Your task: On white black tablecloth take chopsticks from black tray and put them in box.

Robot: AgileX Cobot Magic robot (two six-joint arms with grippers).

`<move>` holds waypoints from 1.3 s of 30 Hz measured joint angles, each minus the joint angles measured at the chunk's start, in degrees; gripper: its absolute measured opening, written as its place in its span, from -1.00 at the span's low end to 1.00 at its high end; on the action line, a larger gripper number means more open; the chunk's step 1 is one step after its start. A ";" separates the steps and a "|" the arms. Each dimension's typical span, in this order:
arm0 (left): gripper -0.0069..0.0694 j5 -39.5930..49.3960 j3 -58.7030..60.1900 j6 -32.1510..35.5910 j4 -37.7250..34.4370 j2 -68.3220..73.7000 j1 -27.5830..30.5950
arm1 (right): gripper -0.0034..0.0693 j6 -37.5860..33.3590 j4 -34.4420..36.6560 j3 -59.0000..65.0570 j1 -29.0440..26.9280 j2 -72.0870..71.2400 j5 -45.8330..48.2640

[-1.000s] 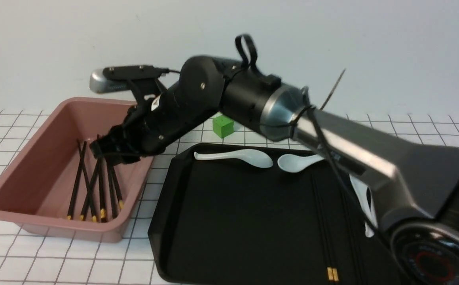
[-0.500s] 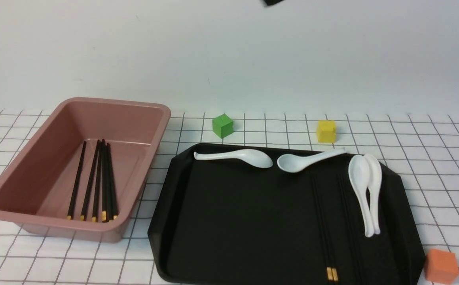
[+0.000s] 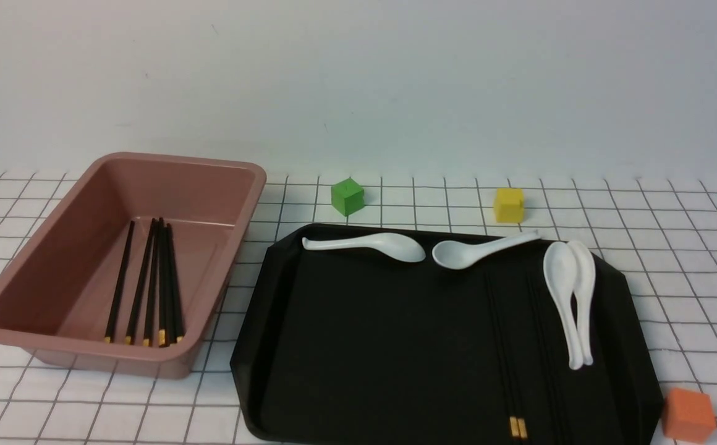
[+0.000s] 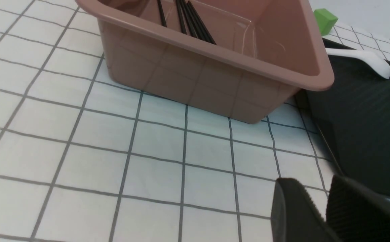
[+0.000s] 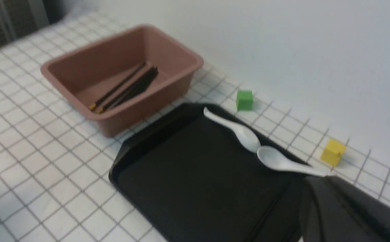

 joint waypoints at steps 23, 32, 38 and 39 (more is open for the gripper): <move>-0.36 0.00 0.00 0.00 0.01 0.00 0.00 | -0.89 5.30 -0.36 35.26 0.00 -19.52 -27.02; -0.36 0.00 0.00 0.00 0.01 0.00 0.00 | -0.86 5.30 -0.36 35.26 0.00 -19.52 -27.02; -0.36 0.00 0.00 0.00 0.01 0.00 0.00 | -0.84 5.30 -0.53 37.23 0.00 -19.52 -30.90; -0.36 0.00 0.00 0.00 0.01 0.00 0.00 | -0.84 5.30 -0.53 38.75 0.00 -19.52 -33.68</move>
